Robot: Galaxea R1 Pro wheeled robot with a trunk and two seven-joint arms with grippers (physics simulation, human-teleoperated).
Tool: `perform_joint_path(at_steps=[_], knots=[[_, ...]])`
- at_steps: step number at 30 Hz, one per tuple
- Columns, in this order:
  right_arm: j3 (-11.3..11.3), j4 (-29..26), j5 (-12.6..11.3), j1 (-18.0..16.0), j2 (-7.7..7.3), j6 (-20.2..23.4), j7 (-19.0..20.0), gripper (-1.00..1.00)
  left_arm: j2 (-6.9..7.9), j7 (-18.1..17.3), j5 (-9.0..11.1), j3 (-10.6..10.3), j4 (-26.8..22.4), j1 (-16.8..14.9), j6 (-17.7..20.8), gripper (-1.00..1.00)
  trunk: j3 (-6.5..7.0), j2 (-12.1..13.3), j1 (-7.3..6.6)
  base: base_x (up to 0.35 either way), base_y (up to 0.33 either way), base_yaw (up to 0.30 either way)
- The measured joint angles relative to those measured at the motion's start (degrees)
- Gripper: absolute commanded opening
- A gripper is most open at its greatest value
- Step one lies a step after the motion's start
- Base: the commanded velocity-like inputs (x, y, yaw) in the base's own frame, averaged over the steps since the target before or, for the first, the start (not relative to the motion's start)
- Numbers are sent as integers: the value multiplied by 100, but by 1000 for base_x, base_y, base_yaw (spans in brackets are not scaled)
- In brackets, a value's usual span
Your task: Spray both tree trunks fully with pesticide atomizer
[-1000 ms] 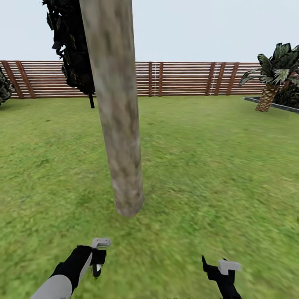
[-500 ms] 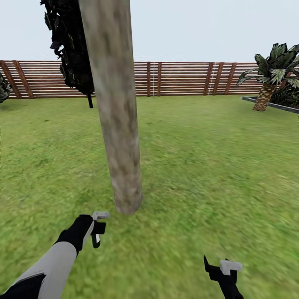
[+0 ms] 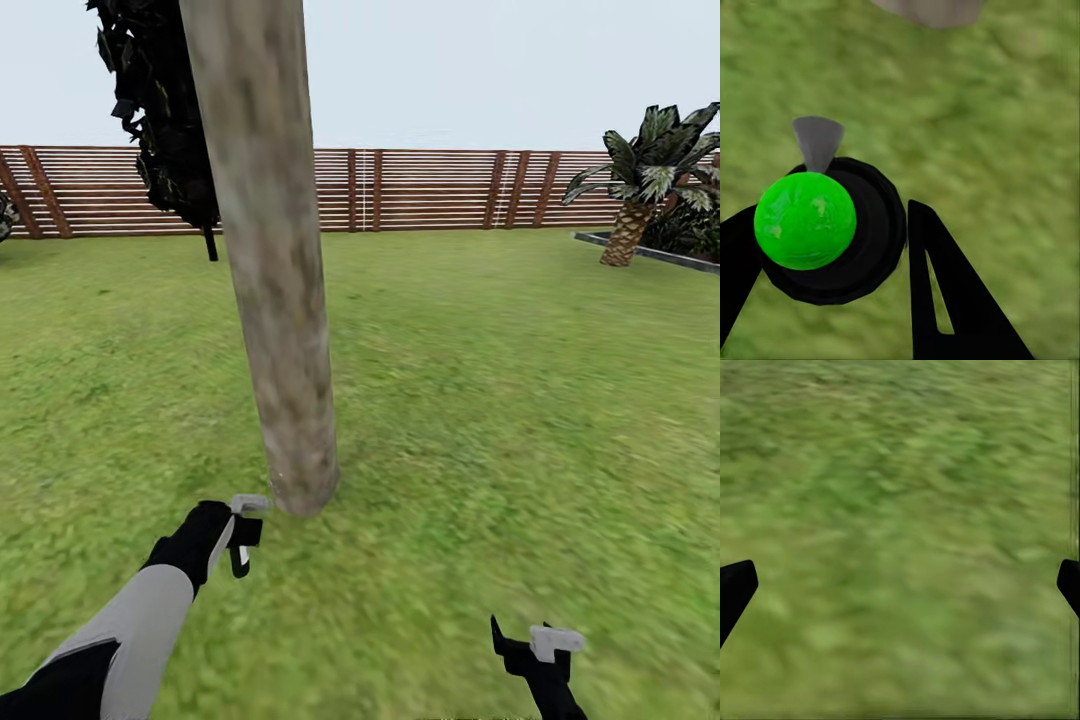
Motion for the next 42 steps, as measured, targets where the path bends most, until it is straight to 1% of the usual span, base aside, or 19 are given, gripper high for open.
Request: perform_joint_path(at_steps=[1,2,4,6,8,14,16,17,18,21,22,25,28,30,32,36,37,40,42], knots=[[0,0,0,0,0,0,0,100,53,-12,-4,5,0,1,0,-100,0,0,0,0,0,-254],[0,0,0,0,0,0,0,100,168,-43,-28,18,-1,4,-1,-100,0,0,0,0,0,-259],[0,1,0,0,0,0,0,100,265,-59,12,31,-1,14,1,-100,0,0,0,0,0,-263],[0,1,0,0,0,0,0,100,318,-71,23,37,3,53,-3,-100,0,0,0,0,0,-266],[0,1,0,0,2,0,-1,100,309,-55,35,4,7,69,-18,-100,0,0,0,-7,0,-261],[-1,5,-1,0,4,0,0,100,230,9,42,9,0,59,-29,-100,0,0,0,-147,0,-84],[-1,6,-1,0,4,0,0,100,150,-23,63,13,0,44,-25,-100,0,0,0,-18,0,-3],[-1,6,-1,0,3,0,0,100,-38,-6,69,10,0,44,-29,-100,0,0,0,-4,0,-1],[-1,7,-1,0,2,0,0,100,-117,3,72,7,0,43,-30,-100,0,0,0,-3,0,0],[-1,4,-1,0,3,0,0,100,-223,14,43,0,-1,10,-22,-100,0,0,0,-1,0,0],[-1,4,-1,0,0,0,0,100,-188,19,5,12,-4,-3,-12,-100,0,0,0,0,0,0],[-1,7,0,0,1,0,-1,100,-83,16,-3,37,-133,0,-6,-100,0,0,0,0,0,0],[-1,8,0,0,4,0,0,100,222,-38,5,54,-322,12,9,-100,0,0,0,0,0,0],[-1,8,2,0,4,0,-1,100,257,-38,46,51,-349,33,6,-100,0,0,0,0,0,0],[-1,8,0,0,4,0,-1,100,210,-11,69,32,-365,56,-3,-100,0,0,0,-141,0,0],[-1,8,-1,0,2,0,0,100,-25,4,76,12,-370,11,-5,-100,0,0,0,-206,0,0],[-2,8,-1,0,1,0,-1,100,-114,6,90,8,-375,1,-1,-100,0,0,0,-56,0,0],[-1,8,1,0,2,0,-3,100,-175,3,50,5,-435,-36,10,-100,0,0,0,-21,0,0],[-1,8,0,0,1,0,0,100,-136,-14,23,18,-575,-50,43,-100,0,0,0,-2,0,0]])
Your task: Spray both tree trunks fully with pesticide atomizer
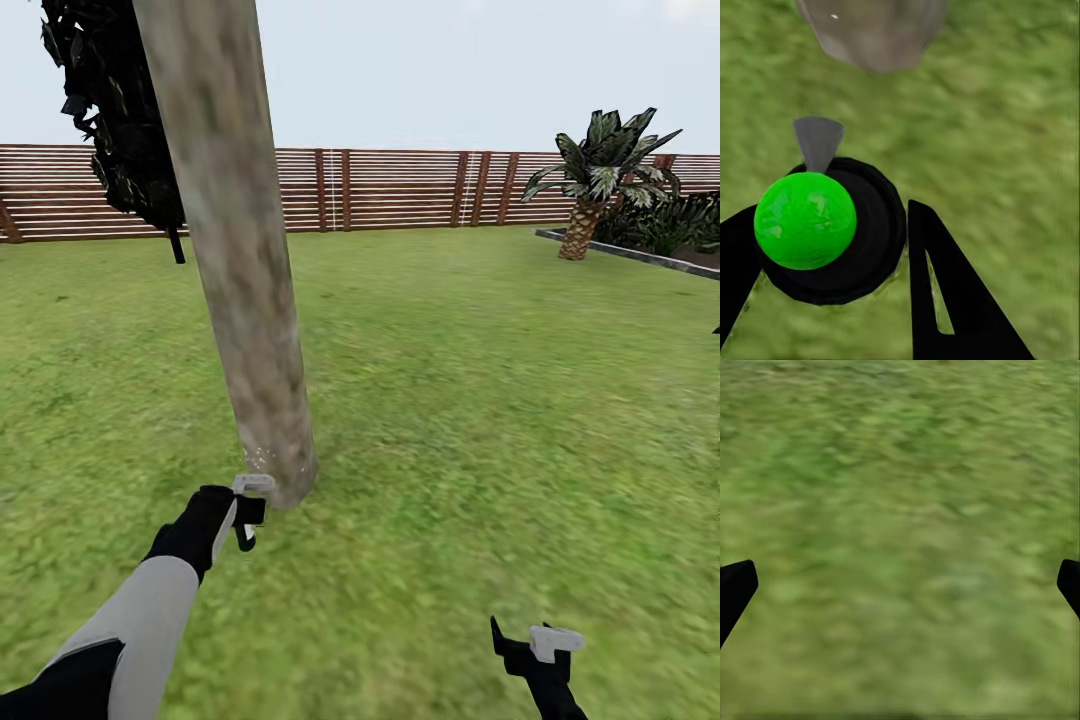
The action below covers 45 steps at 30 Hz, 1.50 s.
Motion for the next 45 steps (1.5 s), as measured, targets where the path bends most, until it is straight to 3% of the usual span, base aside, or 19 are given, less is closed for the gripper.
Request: perform_joint_path(at_steps=[5,8,10,15,17,20,25,26,29,33,35,39,45], knots=[[0,0,4,0,1,0,0,100,199,-31,3,29,-200,-10,29,-100,0,0,0,0,0,0],[0,0,4,0,-1,0,-3,100,209,-38,33,31,-268,-8,36,-100,0,0,0,0,0,0],[0,0,4,0,-2,0,0,100,127,-34,59,16,-287,-10,39,-100,0,0,0,0,0,0],[-1,0,3,0,-2,0,0,100,-320,-16,67,-18,-296,-15,41,-100,0,0,0,0,0,0],[0,0,4,0,-2,0,0,100,-367,-14,17,-24,-297,-22,54,-100,0,0,0,0,0,0],[0,0,6,0,-2,0,0,100,-288,-28,-22,-9,-322,-26,163,-100,0,0,0,0,0,0],[0,0,8,0,-1,0,0,100,165,-51,-24,30,-562,-21,205,-100,0,0,0,0,0,0],[0,0,8,0,-1,0,-2,100,194,-53,22,29,-571,-19,209,-100,0,0,0,0,0,0],[0,0,8,0,2,0,-4,100,145,-49,49,0,-586,-14,209,-100,0,0,0,0,0,0],[0,0,8,0,0,0,-5,100,-233,-42,61,-28,-615,-24,212,-100,0,0,0,0,0,0],[0,0,8,0,-1,-1,-5,100,-328,-40,19,-25,-844,-25,322,-100,0,0,0,0,0,0],[0,0,9,0,1,-1,-3,100,-272,-46,-11,-36,-1178,20,608,-100,0,0,0,-37,10,0],[0,0,9,0,2,0,-4,100,-90,-55,0,-34,-1396,48,660,-100,0,0,0,-168,42,0]])
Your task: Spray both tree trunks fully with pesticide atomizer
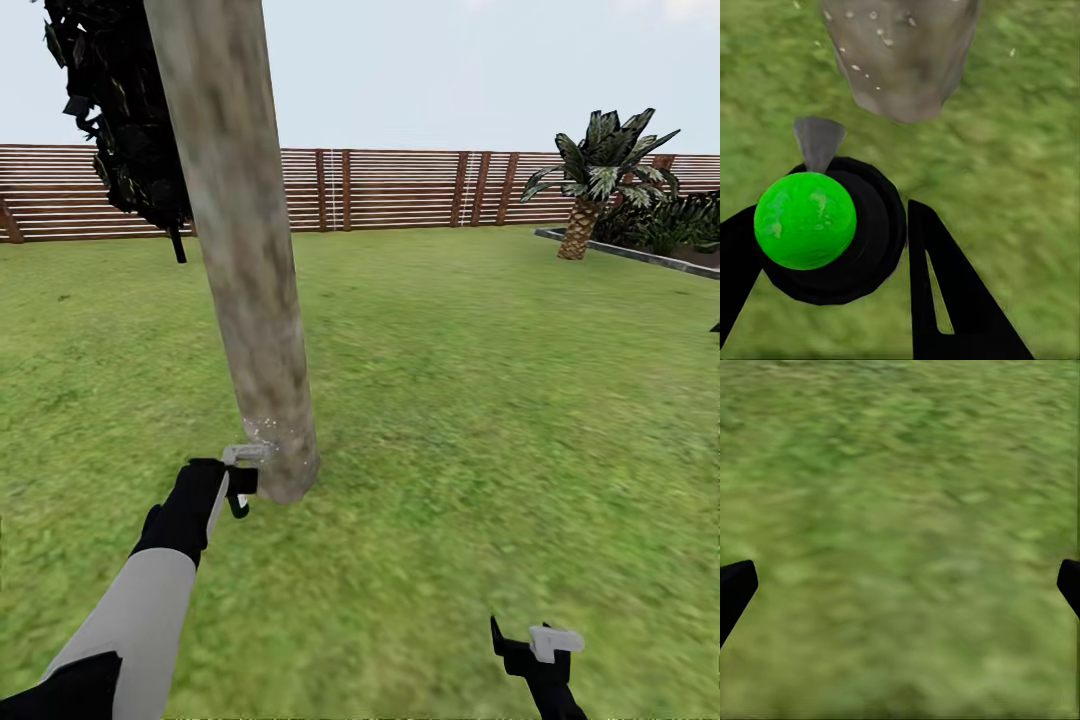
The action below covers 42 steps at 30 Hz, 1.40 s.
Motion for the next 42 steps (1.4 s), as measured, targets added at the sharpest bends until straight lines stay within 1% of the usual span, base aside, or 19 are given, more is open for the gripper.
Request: perform_joint_path(at_steps=[4,5,6,8,10,14,20,22,23,26,28,30,34,35,37,38,39,40,42], knots=[[0,0,0,0,1,0,0,100,-79,0,39,-4,-13,-28,3,-100,0,0,0,-11,2,0],[-1,0,0,0,0,0,0,100,-162,3,71,-56,-14,-51,5,-100,0,0,0,-2,0,0],[0,0,0,0,-1,0,-1,100,-218,5,59,-120,-15,-62,4,-100,0,0,0,-1,0,0],[0,0,0,0,-1,0,0,100,-297,6,57,-215,-21,-81,24,-100,0,0,0,0,0,0],[0,0,0,0,-3,0,0,100,-340,7,41,-254,-31,-123,94,-100,0,0,0,0,0,0],[0,0,0,0,-3,0,-2,100,-287,8,11,-242,-124,-135,142,-100,0,0,0,0,0,0],[0,0,0,0,0,0,1,100,-55,-1,19,-214,-374,-136,261,-100,0,0,0,0,0,0],[0,0,0,0,-1,0,2,100,-66,-2,44,-234,-415,-126,298,-100,0,0,0,0,0,0],[0,0,0,0,0,0,1,100,-90,-2,47,-245,-426,-122,306,-100,0,0,0,-23,0,0],[0,0,0,0,2,0,0,100,-338,-2,73,-271,-444,-139,317,-100,0,0,0,-248,0,0],[0,0,0,0,2,0,3,100,-436,-2,59,-277,-445,-146,313,-100,0,0,0,-233,0,0],[-1,0,0,0,1,0,2,100,-469,-2,42,-335,-446,-151,316,-100,0,0,0,-73,0,0],[0,0,0,0,2,0,3,100,-432,-1,15,-398,-577,-153,363,-100,0,0,0,-14,0,0],[0,0,0,0,4,0,4,100,-408,-1,-5,-392,-754,-154,566,-100,0,0,0,-3,0,0],[0,0,0,0,1,0,1,100,-351,-6,-7,-383,-953,-158,841,-100,0,0,0,-1,0,0],[0,0,0,0,-2,0,1,100,-245,-8,-38,-375,-1138,-161,1005,-100,0,0,0,0,0,0],[0,0,0,0,-1,0,2,100,-184,-8,-14,-372,-1219,-161,1057,-100,0,0,0,0,0,0],[0,0,0,0,-1,0,0,100,-67,-9,-22,-364,-1323,-162,1118,-100,0,0,0,0,0,0],[0,0,0,0,1,0,1,100,-18,-14,33,-360,-1356,-160,1141,-100,0,0,0,0,0,0]])
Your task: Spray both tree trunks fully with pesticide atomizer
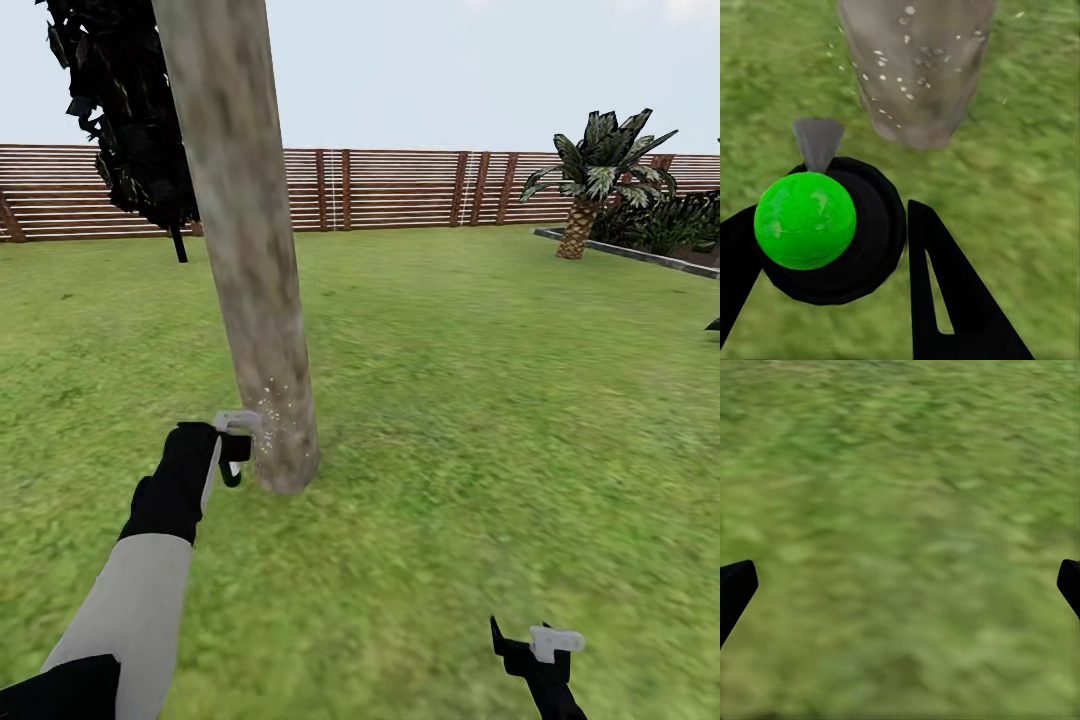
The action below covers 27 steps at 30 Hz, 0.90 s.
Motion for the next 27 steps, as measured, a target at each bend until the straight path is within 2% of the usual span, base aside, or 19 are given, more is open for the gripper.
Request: perform_joint_path(at_steps=[2,5,7,8,10,13,16,17,18,19,20,21,23,27], knots=[[0,0,0,0,2,0,1,100,-30,-4,23,-22,-14,5,9,-100,0,0,0,0,0,0],[-1,0,-1,0,-1,0,-1,100,-312,-71,67,-108,-20,1,16,-100,0,0,0,0,0,0],[0,0,0,0,-1,0,1,100,-454,-106,79,-255,-21,-52,20,-100,0,0,0,0,0,0],[-1,0,0,0,-1,0,2,100,-483,-114,237,-357,-22,-149,59,-100,1,0,-1,0,0,0],[0,0,0,0,0,0,1,100,-486,-118,529,-425,-30,-221,254,-100,0,0,0,0,0,0],[0,0,0,0,0,0,1,100,-418,-112,818,-450,-38,-246,394,-100,0,0,0,0,0,0],[0,0,0,0,-2,0,-1,100,-298,-110,806,-417,-54,-248,410,-100,0,0,0,0,0,0],[0,0,0,0,-1,0,0,100,-208,-113,808,-411,-74,-248,416,-100,0,0,0,0,0,0],[-1,0,-1,0,-1,0,-2,100,74,-120,915,-401,-112,-254,436,-100,0,0,0,0,0,0],[0,0,0,0,-2,0,-1,100,237,-120,729,-388,-120,-256,431,-100,0,0,0,0,0,0],[0,0,0,0,-1,0,1,100,295,-125,889,-388,-122,-257,440,-100,0,0,0,0,0,0],[0,0,0,0,-2,0,2,100,332,-125,874,-386,-124,-262,440,-100,0,0,0,0,0,0],[-1,0,0,0,1,0,-3,100,329,-124,927,-400,-127,-309,451,-100,0,0,0,0,0,0],[-1,0,0,0,-3,0,-3,100,148,-119,933,-442,-127,-343,460,-100,0,0,0,0,0,0]])
